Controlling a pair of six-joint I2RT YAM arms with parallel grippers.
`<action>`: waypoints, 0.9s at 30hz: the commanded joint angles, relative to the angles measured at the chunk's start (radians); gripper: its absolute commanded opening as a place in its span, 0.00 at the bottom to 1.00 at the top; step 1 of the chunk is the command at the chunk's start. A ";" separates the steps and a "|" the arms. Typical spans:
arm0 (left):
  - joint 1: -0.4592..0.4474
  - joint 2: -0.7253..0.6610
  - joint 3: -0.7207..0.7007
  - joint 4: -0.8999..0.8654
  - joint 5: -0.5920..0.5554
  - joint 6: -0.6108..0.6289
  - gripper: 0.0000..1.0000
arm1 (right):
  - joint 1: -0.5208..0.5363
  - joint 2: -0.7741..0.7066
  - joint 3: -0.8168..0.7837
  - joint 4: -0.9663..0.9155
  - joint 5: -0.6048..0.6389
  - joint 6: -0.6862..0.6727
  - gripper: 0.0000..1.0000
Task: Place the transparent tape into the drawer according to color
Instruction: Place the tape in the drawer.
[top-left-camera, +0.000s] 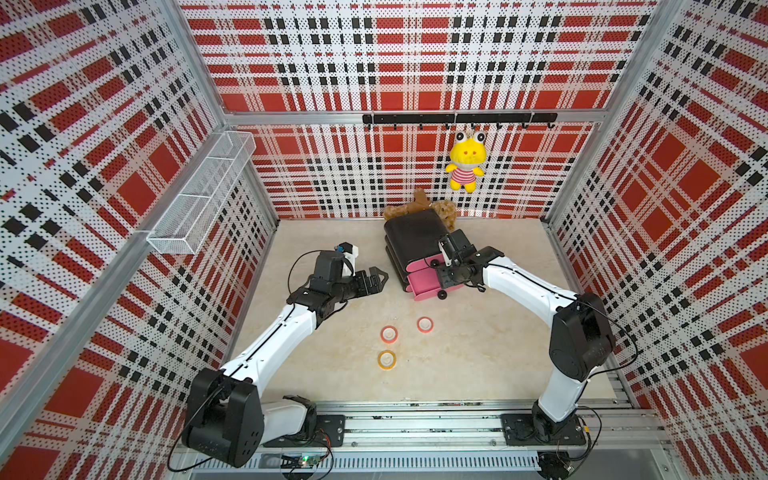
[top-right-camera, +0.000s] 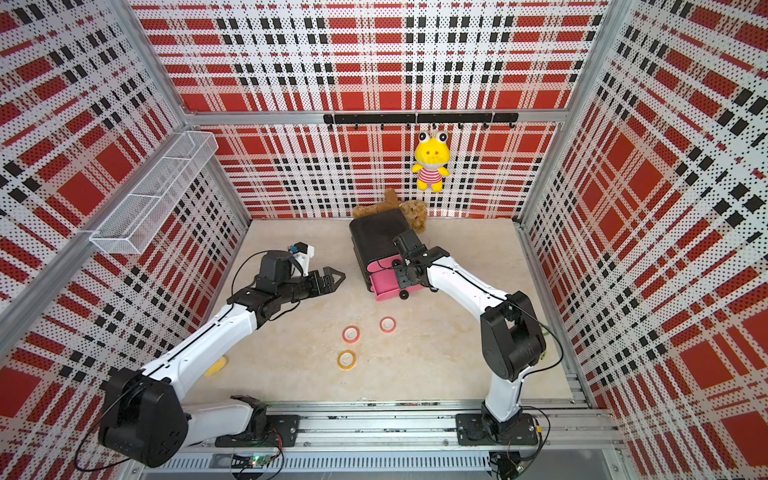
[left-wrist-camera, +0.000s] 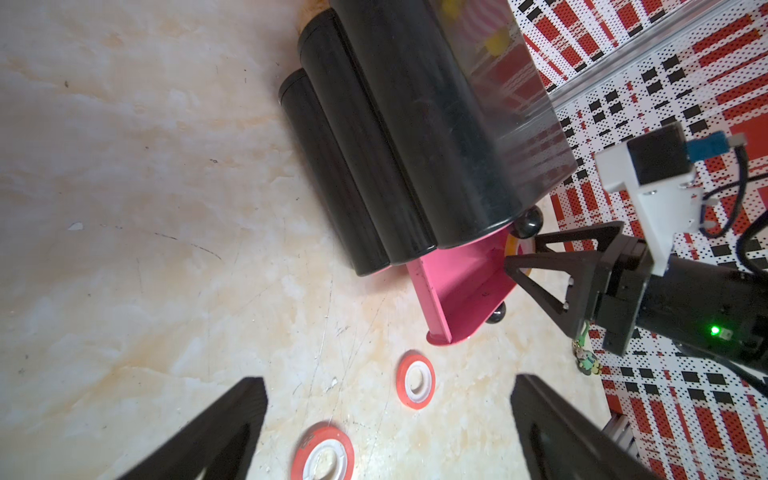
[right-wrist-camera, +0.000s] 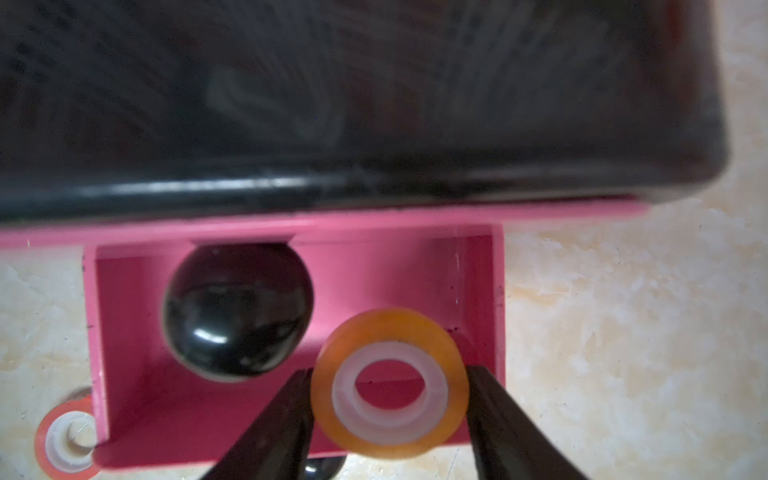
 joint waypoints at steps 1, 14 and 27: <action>0.005 -0.009 -0.012 0.017 -0.007 -0.003 0.99 | -0.008 0.003 0.026 0.018 0.001 -0.003 0.79; -0.081 -0.033 0.016 -0.137 -0.098 0.023 0.99 | -0.008 -0.190 -0.044 -0.027 -0.032 0.005 0.89; -0.381 -0.075 -0.013 -0.367 -0.269 -0.132 0.99 | -0.048 -0.529 -0.341 0.010 -0.310 0.053 1.00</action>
